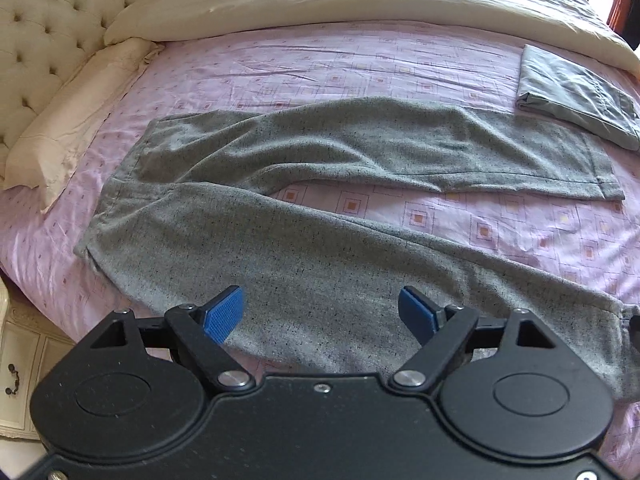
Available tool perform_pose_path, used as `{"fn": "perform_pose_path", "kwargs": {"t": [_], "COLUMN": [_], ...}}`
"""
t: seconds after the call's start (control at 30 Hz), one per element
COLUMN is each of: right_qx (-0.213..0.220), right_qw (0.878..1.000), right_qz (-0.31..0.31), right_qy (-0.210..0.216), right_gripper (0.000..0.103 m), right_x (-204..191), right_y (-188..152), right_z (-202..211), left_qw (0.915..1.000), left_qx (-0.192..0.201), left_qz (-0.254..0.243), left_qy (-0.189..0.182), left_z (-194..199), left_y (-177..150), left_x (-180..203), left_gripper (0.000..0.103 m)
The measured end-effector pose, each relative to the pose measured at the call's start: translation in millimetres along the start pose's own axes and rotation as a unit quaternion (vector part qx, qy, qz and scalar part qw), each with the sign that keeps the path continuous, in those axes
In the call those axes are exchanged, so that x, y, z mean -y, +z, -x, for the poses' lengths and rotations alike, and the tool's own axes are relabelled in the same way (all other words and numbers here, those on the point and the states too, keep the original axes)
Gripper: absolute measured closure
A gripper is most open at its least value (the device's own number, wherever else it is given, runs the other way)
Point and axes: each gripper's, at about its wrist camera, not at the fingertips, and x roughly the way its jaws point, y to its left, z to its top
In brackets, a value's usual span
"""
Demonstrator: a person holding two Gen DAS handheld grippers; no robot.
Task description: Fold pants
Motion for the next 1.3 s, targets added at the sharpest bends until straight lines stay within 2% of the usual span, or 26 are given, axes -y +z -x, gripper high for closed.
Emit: {"fn": "perform_pose_path", "kwargs": {"t": [0.13,0.33,0.47,0.6,0.67,0.77,0.97,1.07,1.1,1.17,1.3], "right_qx": [0.033,0.015,0.029,0.055,0.065,0.065,0.046,0.044,0.043,0.043,0.019], "right_qw": [0.999,0.998,0.997,0.997,0.996,0.995,0.992,0.983,0.981,0.979,0.978], "right_qz": [-0.006,0.018,0.001,-0.036,-0.037,-0.054,-0.115,-0.175,-0.186,-0.197,-0.207], "right_qy": [-0.013,-0.064,-0.072,-0.044,-0.049,-0.045,0.001,0.032,0.032,0.033,0.025], "right_gripper": [0.096,0.096,0.095,0.092,0.088,0.088,0.087,0.086,0.085,0.073,0.073], "right_x": [8.4,-0.8,-0.5,15.4,20.8,28.5,29.1,29.8,29.7,28.1,22.6], "right_y": [28.4,67.9,71.9,57.6,39.4,5.7,-43.9,-45.9,-42.7,-34.5,-11.4], "right_z": [14.2,-30.7,-39.2,-5.3,13.4,35.6,35.9,21.8,16.2,6.0,-10.3], "left_qw": [0.9999,0.9993,0.9990,0.9991,0.9991,0.9990,0.9989,0.9988,0.9989,0.9991,0.9991], "left_qx": [-0.006,-0.015,-0.023,-0.034,-0.037,-0.041,-0.040,-0.035,-0.032,-0.028,-0.030], "left_qz": [-0.007,-0.017,-0.015,-0.006,-0.006,-0.010,-0.027,-0.033,-0.033,-0.031,-0.028], "left_qy": [0.014,0.031,0.035,0.026,0.021,0.012,-0.001,-0.001,0.001,0.002,0.006], "left_z": [-2.7,-8.0,-10.9,-14.1,-15.5,-17.5,-17.8,-15.6,-14.3,-12.4,-12.4], "left_y": [-8.2,-18.8,-25.0,-29.5,-32.2,-35.2,-38.6,-38.8,-38.7,-39.0,-40.7], "left_x": [10.1,18.3,18.8,17.0,17.8,20.1,28.2,31.6,32.4,32.4,32.7], "left_gripper": [0.018,0.018,0.018,0.018,0.018,0.018,0.018,0.018,0.018,0.018,0.018]}}
